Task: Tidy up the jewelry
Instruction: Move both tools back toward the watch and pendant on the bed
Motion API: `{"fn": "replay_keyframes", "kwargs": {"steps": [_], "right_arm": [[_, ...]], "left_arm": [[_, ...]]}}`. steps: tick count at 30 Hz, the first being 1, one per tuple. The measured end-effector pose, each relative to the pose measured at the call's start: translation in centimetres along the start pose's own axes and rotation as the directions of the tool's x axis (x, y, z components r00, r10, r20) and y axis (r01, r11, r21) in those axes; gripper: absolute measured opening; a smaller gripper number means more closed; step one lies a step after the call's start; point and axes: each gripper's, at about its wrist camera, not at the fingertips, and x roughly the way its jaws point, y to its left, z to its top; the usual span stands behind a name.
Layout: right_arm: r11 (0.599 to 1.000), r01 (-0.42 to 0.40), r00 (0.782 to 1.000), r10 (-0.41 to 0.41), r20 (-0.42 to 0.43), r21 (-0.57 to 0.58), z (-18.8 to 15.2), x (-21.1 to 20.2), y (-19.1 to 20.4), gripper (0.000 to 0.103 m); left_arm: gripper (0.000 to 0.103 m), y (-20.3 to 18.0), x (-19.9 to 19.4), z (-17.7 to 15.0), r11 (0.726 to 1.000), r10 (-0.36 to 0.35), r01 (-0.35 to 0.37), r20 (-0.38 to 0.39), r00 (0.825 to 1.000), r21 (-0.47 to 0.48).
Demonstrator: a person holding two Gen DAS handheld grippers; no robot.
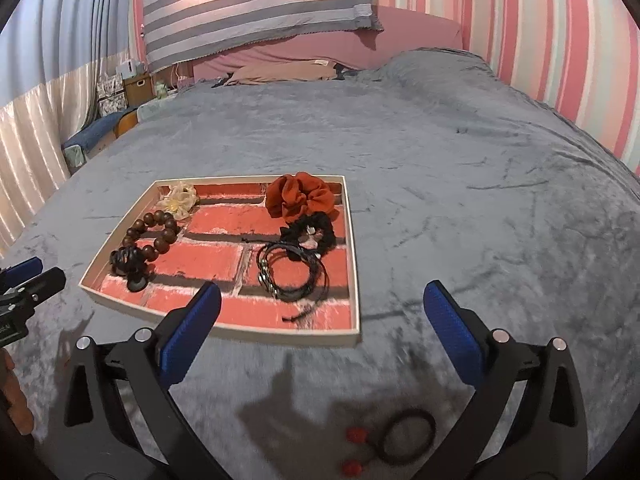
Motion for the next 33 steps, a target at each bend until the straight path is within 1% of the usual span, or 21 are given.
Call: {"fn": "replay_keyframes", "kwargs": {"steps": [3, 7, 11, 16, 22, 24, 28, 33], "right_arm": [[1.000, -0.002, 1.000, 0.001, 0.011, 0.002, -0.9, -1.8, -0.5, 0.099], [1.000, 0.019, 1.000, -0.019, 0.025, -0.016, -2.1, -4.1, -0.9, 0.099], [0.999, 0.029, 0.999, -0.028, 0.044, -0.025, -3.6, -6.8, -1.6, 0.099], [0.999, 0.037, 0.998, -0.037, 0.050, -0.007, -5.5, -9.4, -3.1, 0.099], [0.998, 0.056, 0.998, -0.057, 0.042, 0.010, -8.3, -12.0, -5.2, 0.099], [0.997, 0.069, 0.997, -0.069, 0.030, 0.016, -9.7, -12.6, -6.0, 0.099], [0.995, 0.102, 0.995, -0.102, -0.004, 0.018, -12.2, -12.8, -7.1, 0.099], [0.993, 0.107, 0.993, -0.105, -0.050, 0.047, -15.5, -12.5, -8.4, 0.099]], "left_arm": [[0.084, -0.1, -2.0, -1.1, 1.000, -0.010, 0.010, 0.014, 1.000, -0.006], [0.089, -0.7, -4.6, -2.7, 1.000, -0.002, 0.002, 0.038, 0.999, 0.006], [0.089, -2.1, -6.8, -4.2, 0.999, -0.005, 0.002, 0.059, 0.998, 0.036], [0.089, -4.0, -9.2, -6.6, 0.998, -0.003, -0.002, 0.080, 0.997, 0.066], [0.089, -5.8, -10.5, -9.3, 0.997, -0.004, -0.002, 0.068, 0.998, 0.080], [0.089, -6.3, -10.6, -10.3, 0.997, -0.013, 0.009, 0.056, 0.998, 0.072], [0.089, -7.3, -10.3, -12.1, 0.997, -0.019, 0.017, 0.032, 0.999, 0.069], [0.089, -8.1, -8.8, -14.2, 0.997, -0.003, 0.003, -0.009, 1.000, 0.078]]}}
